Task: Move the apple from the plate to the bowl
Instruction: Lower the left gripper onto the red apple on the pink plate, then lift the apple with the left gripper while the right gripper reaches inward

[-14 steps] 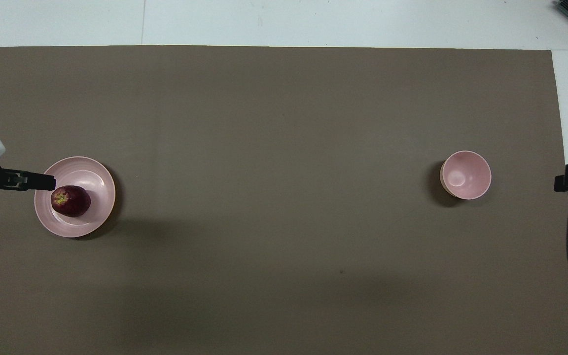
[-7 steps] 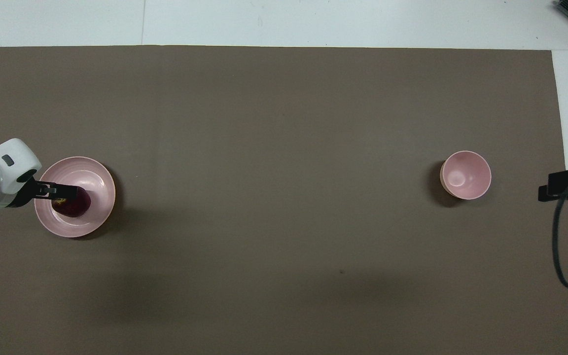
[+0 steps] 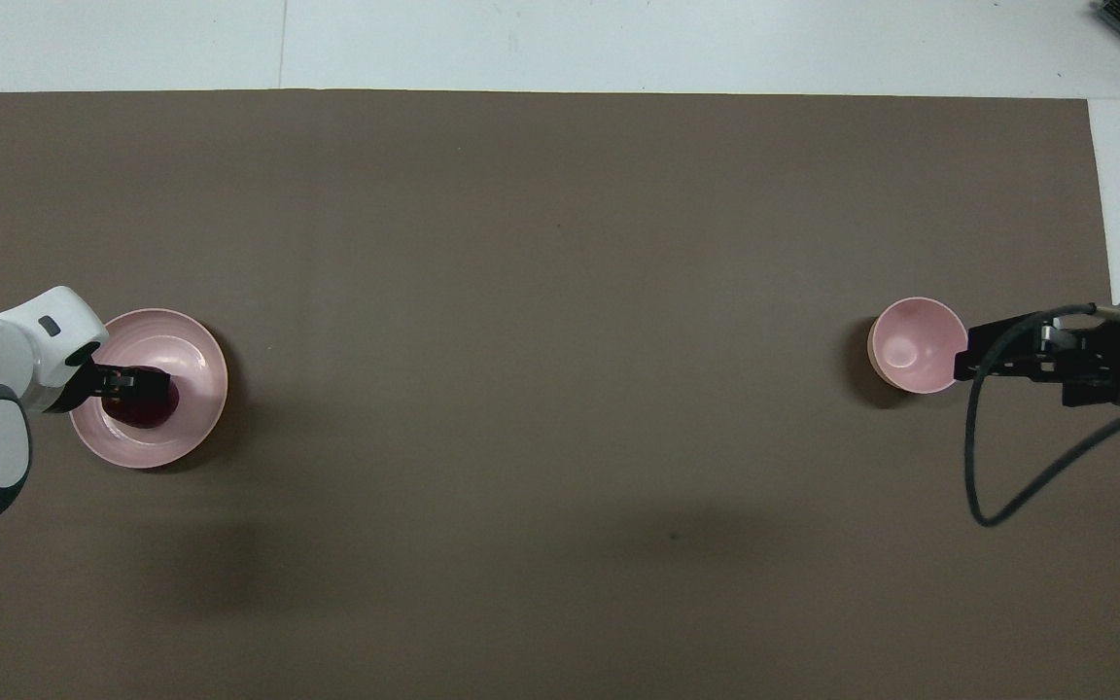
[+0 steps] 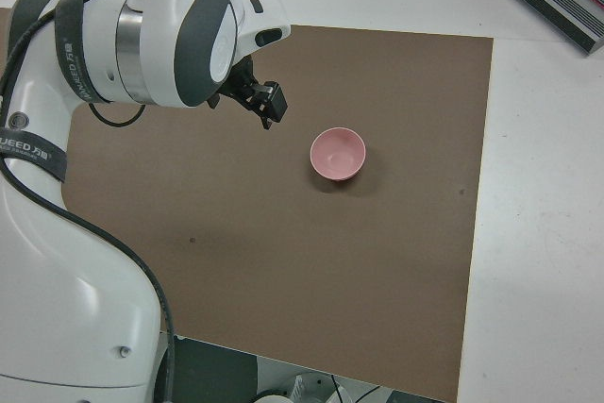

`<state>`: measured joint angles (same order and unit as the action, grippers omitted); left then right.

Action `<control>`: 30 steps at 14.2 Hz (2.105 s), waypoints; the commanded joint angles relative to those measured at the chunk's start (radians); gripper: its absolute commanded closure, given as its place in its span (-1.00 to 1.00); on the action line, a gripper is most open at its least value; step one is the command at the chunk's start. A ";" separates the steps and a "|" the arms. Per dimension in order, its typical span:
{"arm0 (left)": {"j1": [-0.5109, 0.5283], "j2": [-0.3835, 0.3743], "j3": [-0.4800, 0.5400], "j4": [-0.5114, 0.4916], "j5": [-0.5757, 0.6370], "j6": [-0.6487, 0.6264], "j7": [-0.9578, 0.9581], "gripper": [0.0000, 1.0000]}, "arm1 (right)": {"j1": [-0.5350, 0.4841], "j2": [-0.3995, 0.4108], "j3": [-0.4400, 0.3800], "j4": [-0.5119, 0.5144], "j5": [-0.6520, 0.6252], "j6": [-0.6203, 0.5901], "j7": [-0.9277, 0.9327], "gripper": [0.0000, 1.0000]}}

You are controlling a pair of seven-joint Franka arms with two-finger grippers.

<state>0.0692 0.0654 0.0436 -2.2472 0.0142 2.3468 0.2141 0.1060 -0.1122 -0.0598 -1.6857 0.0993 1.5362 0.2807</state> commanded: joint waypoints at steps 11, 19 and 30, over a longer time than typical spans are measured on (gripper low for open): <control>-0.031 -0.036 -0.025 0.081 -0.061 -0.165 0.005 1.00 | -0.025 -0.009 -0.009 -0.023 0.077 0.016 0.008 -1.00; -0.225 -0.116 -0.027 0.161 -0.480 -0.376 -0.151 1.00 | -0.005 -0.009 0.000 -0.028 0.106 0.018 0.028 -1.00; -0.328 -0.114 -0.238 0.173 -1.063 -0.055 -0.315 1.00 | 0.055 0.065 0.003 -0.042 0.433 0.076 0.524 -1.00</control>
<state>-0.2468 -0.0426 -0.1779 -2.0784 -0.9745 2.2473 -0.0839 0.1726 -0.0557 -0.0603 -1.7148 0.4692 1.5939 0.7211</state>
